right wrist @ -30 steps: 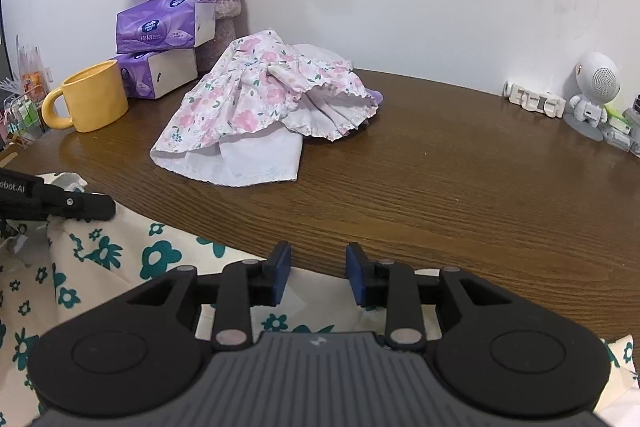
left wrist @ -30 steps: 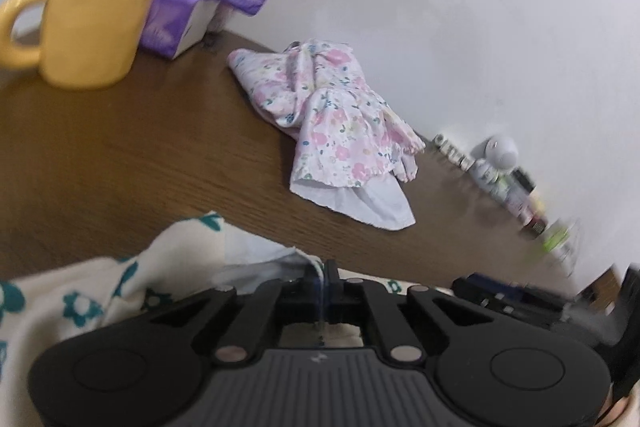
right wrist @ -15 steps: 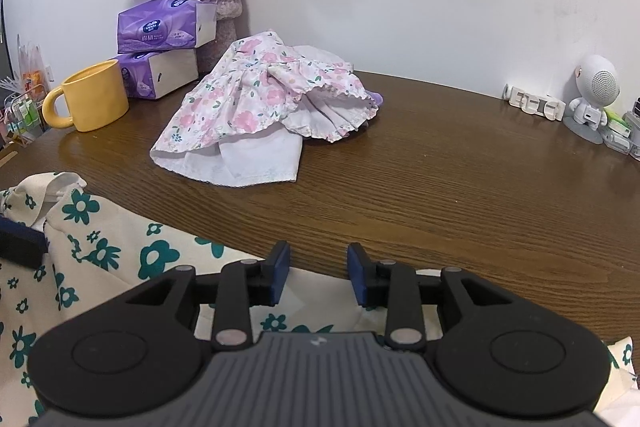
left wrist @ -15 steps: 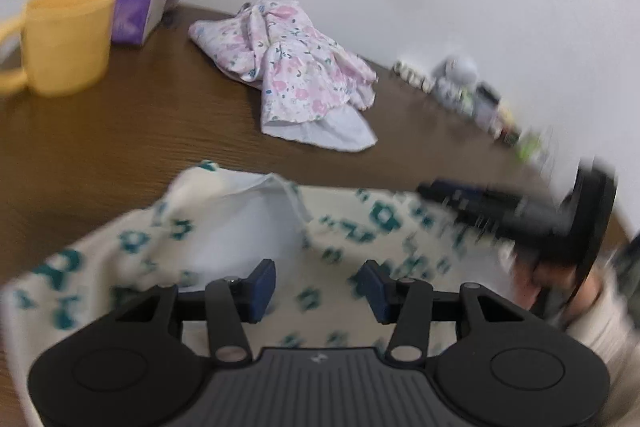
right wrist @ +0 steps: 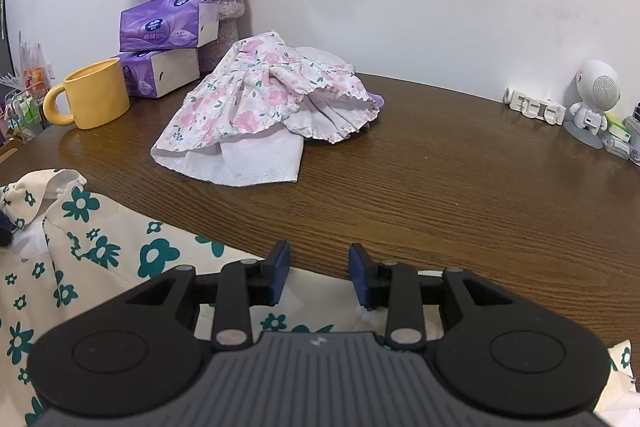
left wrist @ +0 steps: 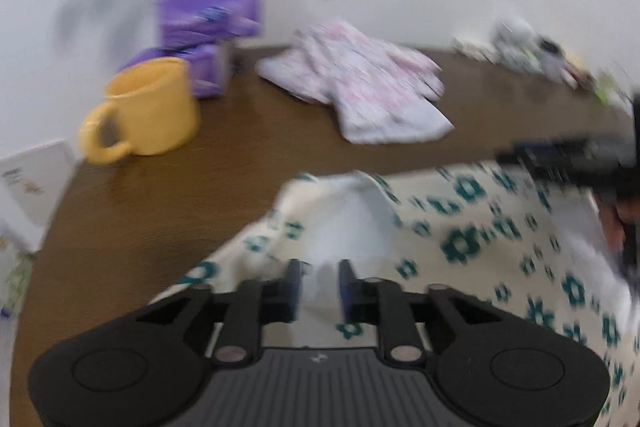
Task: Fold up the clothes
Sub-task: 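Lift the held shirt hem with the left gripper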
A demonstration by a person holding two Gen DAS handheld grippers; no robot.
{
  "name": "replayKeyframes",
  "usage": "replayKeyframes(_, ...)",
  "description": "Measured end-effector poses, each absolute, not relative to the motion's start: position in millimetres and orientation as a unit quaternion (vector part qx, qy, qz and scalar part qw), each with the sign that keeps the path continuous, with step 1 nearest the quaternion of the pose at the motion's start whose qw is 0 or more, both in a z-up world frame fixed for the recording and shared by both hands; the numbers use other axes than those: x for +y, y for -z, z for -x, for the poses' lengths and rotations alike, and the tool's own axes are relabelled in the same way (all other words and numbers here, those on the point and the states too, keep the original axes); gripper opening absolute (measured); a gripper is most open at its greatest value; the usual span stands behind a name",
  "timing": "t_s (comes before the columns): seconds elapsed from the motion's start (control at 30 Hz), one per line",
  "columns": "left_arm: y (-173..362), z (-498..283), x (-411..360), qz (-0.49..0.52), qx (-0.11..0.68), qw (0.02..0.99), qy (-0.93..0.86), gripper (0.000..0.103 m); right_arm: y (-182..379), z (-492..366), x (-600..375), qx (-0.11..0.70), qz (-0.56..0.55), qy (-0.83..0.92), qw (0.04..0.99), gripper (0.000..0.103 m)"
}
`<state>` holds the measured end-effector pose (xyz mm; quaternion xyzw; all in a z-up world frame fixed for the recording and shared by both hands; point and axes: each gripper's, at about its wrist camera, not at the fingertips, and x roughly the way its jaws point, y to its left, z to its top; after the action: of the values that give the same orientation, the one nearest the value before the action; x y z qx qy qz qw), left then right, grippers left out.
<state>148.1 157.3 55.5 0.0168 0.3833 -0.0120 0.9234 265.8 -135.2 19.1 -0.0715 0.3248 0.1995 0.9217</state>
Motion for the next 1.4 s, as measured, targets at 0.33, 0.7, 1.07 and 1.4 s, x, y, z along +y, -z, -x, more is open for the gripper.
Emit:
replayKeyframes(0.33,-42.2,-153.3,157.3,-0.065,0.397,0.911,-0.089,0.043,-19.3,-265.2,-134.6,0.324,0.075,-0.200,0.922,0.033)
replayKeyframes(0.7,-29.6,-146.1,154.9,-0.115,0.399,0.905,-0.097,0.003,-19.7,-264.4,-132.9,0.322,0.080,-0.199,0.922,0.033)
replayKeyframes(1.07,-43.6,-134.9,169.0,-0.045,0.410,0.906,-0.093,0.019,-19.0,-263.3,-131.0,0.318,0.089,-0.198,0.923,0.033)
replayKeyframes(1.4,-39.3,-122.4,164.8,-0.054,0.436,0.895,-0.080,0.005,-19.2,-263.1,-130.6,0.319,0.089,-0.198,0.923,0.033)
